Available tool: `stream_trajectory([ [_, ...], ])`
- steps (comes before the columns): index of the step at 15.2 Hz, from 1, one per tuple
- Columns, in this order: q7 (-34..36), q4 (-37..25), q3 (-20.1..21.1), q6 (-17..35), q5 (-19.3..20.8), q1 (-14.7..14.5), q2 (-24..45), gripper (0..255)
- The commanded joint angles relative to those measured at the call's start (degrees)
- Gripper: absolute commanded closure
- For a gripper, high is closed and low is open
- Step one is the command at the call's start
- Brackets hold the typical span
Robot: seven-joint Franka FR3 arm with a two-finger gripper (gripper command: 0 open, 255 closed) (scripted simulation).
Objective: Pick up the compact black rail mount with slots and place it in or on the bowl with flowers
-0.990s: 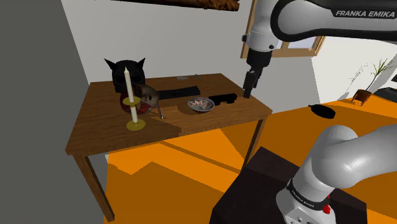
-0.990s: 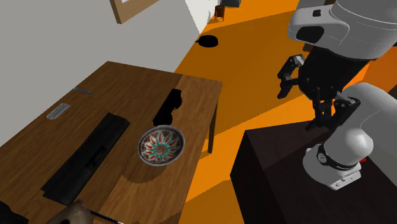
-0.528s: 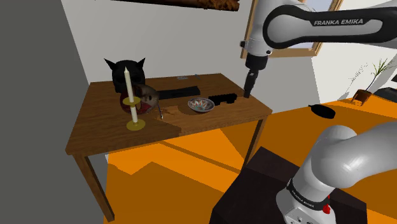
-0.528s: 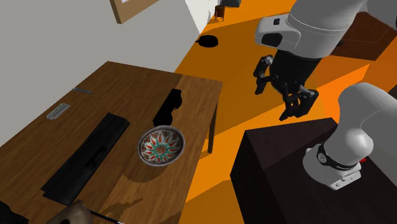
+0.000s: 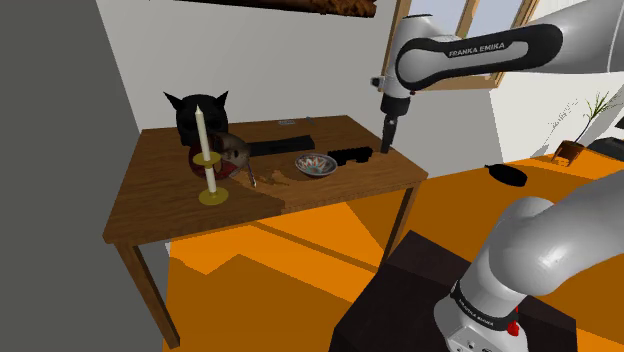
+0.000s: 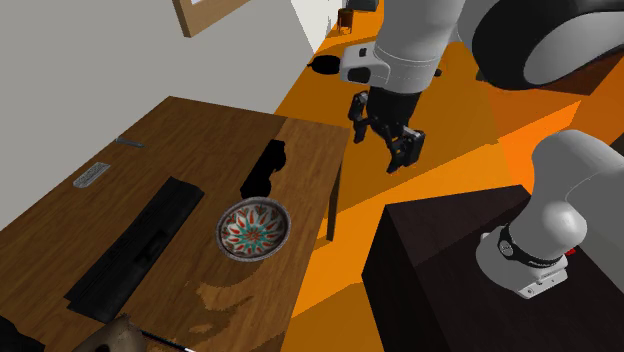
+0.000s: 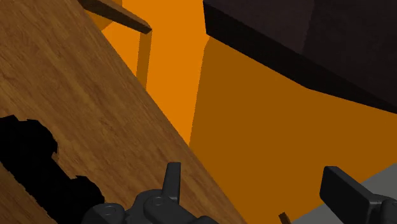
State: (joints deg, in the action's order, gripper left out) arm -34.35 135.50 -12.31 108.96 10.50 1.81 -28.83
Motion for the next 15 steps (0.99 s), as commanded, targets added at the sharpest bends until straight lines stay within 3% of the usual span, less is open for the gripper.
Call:
stream_trajectory([
  [1,-4.2,-1.4,-2.3,2.7,0.3,-0.2,3.7,0],
  [8,-19.3,-9.1,-9.2,10.2,-2.5,-1.0,18.3,0],
  [15,-35.4,-21.1,-12.4,14.0,-10.7,0.2,35.1,0],
])
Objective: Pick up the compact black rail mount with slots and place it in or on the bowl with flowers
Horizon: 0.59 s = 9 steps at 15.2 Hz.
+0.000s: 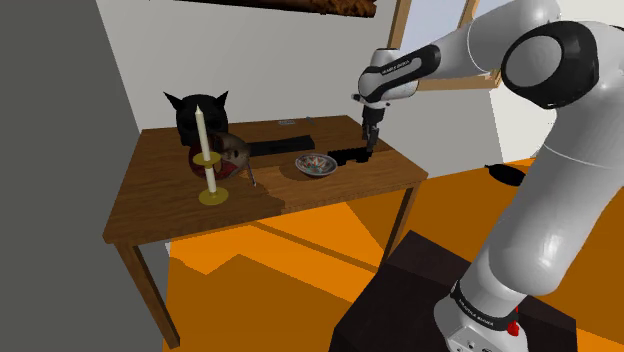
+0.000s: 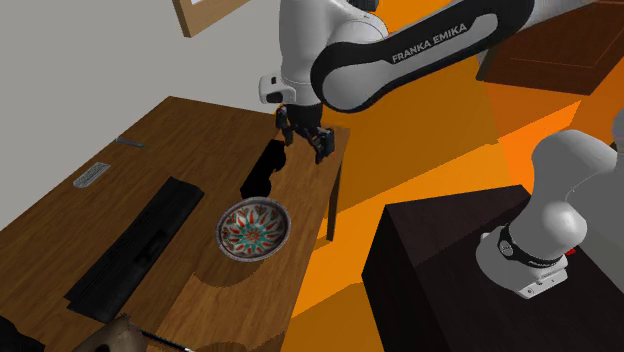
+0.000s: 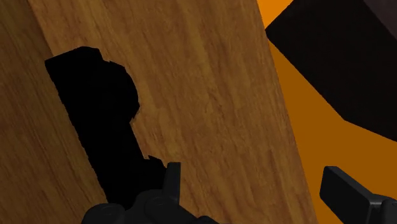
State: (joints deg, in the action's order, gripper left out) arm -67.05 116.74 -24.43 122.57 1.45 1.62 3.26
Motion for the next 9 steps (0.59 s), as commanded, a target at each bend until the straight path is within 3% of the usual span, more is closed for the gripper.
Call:
stream_trajectory([
  [1,-5.0,-4.5,-0.3,0.6,-2.9,0.9,5.5,0],
  [9,-19.1,-25.1,2.9,-1.5,-11.1,7.5,25.4,0],
])
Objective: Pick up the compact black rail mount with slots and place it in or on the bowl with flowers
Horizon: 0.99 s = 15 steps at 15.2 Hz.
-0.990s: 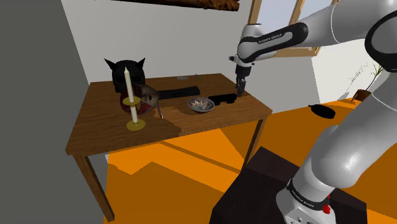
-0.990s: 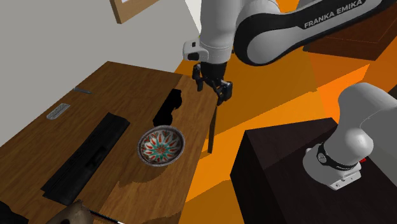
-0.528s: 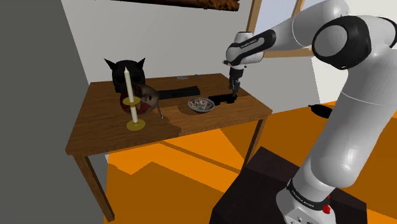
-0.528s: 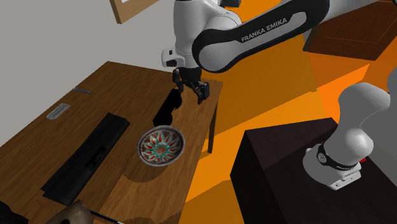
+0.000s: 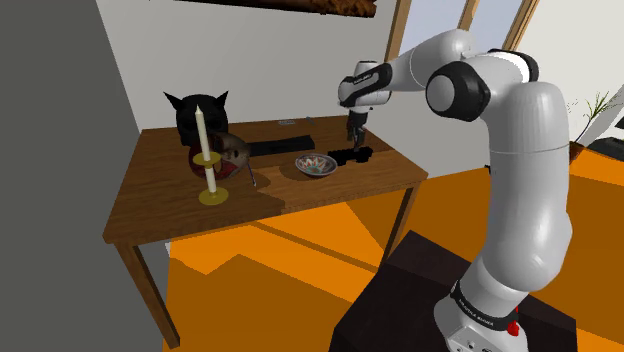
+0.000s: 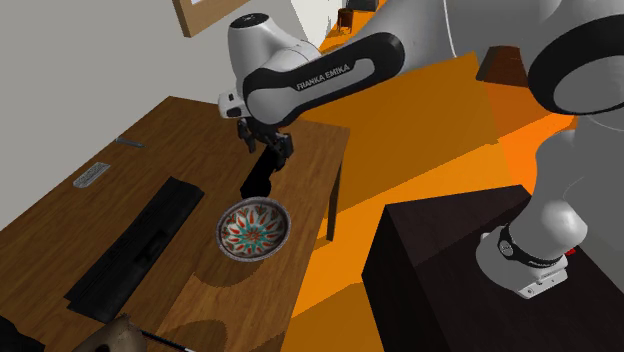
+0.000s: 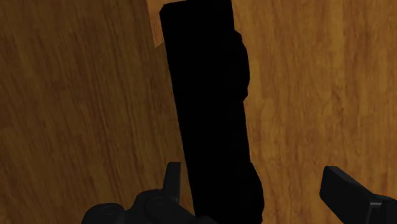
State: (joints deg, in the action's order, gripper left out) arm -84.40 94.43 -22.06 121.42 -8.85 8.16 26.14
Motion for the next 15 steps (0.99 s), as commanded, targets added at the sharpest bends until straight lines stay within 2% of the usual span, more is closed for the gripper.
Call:
stream_trajectory([
  [1,-2.3,-4.2,0.8,-0.7,-1.1,1.4,3.7,0],
  [9,-3.0,-2.7,1.5,3.6,-2.2,2.0,6.5,0],
  [15,-3.0,-2.7,1.5,3.6,-2.2,2.0,6.5,0],
])
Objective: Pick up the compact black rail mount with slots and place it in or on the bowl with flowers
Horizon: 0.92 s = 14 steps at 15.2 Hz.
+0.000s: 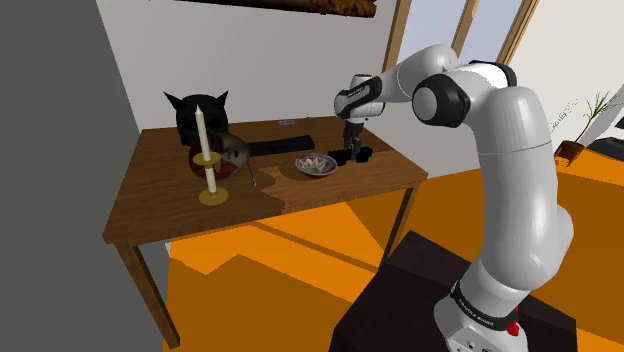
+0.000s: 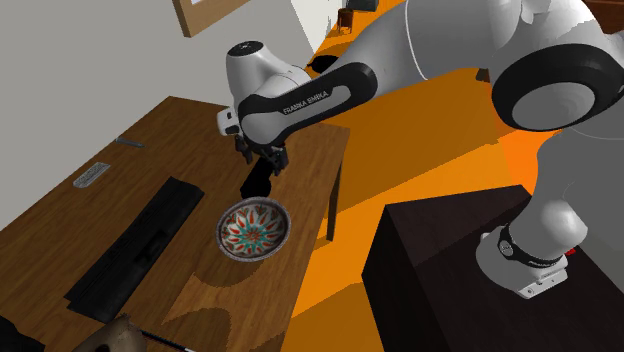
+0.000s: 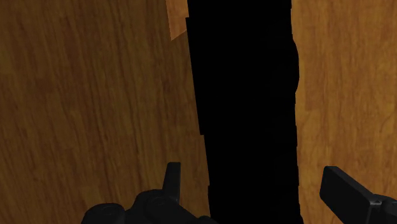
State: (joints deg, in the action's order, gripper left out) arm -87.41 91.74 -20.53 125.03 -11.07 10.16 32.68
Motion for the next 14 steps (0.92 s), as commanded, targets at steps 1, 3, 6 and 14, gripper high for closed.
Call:
stream_trajectory([
  [1,0.0,0.0,0.0,0.0,0.0,0.0,0.0,0],
  [3,0.0,0.0,0.0,0.0,0.0,0.0,0.0,255],
  [6,0.0,0.0,0.0,0.0,0.0,0.0,0.0,255],
  [14,0.2,-0.7,-0.3,-1.7,0.4,-0.1,-1.1,255],
])
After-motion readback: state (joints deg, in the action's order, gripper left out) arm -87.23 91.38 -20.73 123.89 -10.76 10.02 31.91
